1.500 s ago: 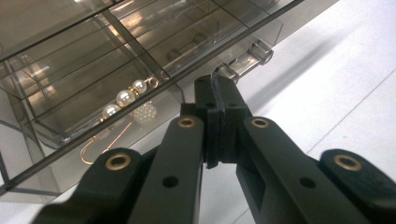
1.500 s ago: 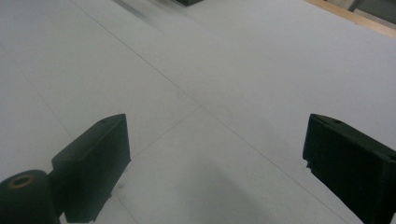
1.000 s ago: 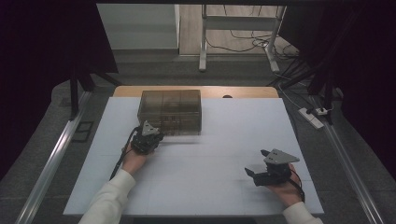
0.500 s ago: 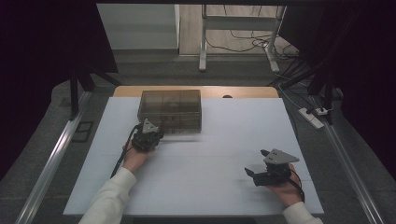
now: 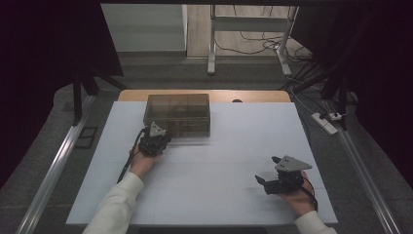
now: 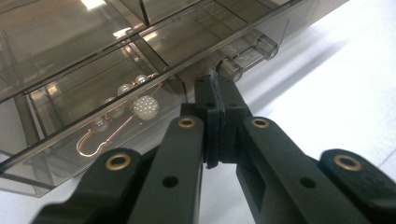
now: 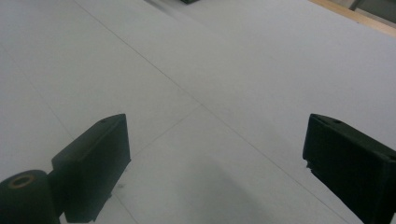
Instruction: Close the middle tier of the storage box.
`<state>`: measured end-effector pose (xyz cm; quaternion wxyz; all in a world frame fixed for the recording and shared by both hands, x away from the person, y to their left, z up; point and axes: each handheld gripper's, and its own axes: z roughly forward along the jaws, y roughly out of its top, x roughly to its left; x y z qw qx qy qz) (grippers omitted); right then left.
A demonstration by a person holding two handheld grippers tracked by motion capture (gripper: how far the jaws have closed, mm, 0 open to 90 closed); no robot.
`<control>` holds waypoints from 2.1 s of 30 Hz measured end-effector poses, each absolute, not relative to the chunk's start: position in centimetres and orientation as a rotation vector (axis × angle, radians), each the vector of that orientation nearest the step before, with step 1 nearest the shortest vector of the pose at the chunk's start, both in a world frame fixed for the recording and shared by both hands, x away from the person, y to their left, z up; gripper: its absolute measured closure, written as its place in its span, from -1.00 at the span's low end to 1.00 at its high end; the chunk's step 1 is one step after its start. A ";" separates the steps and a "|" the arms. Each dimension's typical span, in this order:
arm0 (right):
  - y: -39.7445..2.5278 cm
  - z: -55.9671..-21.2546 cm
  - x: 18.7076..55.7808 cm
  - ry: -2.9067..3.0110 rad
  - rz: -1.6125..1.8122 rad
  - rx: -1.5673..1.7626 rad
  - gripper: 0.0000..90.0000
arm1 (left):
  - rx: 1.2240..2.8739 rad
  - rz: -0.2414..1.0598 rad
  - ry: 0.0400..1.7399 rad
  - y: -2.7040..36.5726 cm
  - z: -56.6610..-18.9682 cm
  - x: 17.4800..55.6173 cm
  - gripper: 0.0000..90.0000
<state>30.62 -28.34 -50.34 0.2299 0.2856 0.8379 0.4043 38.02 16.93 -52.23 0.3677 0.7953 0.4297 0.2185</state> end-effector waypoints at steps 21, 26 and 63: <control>-28.4 -50.3 30.5 2.303 1.114 0.785 -0.84 | 2.011 0.567 1.117 16.9 -52.2 39.2 0.98; -28.4 -50.3 30.4 2.301 1.114 0.792 -0.84 | 2.003 0.565 1.120 16.9 -52.2 39.3 0.98; -29.5 -50.7 30.0 2.292 1.136 0.826 -0.84 | 1.992 0.563 1.133 17.9 -51.5 38.0 0.98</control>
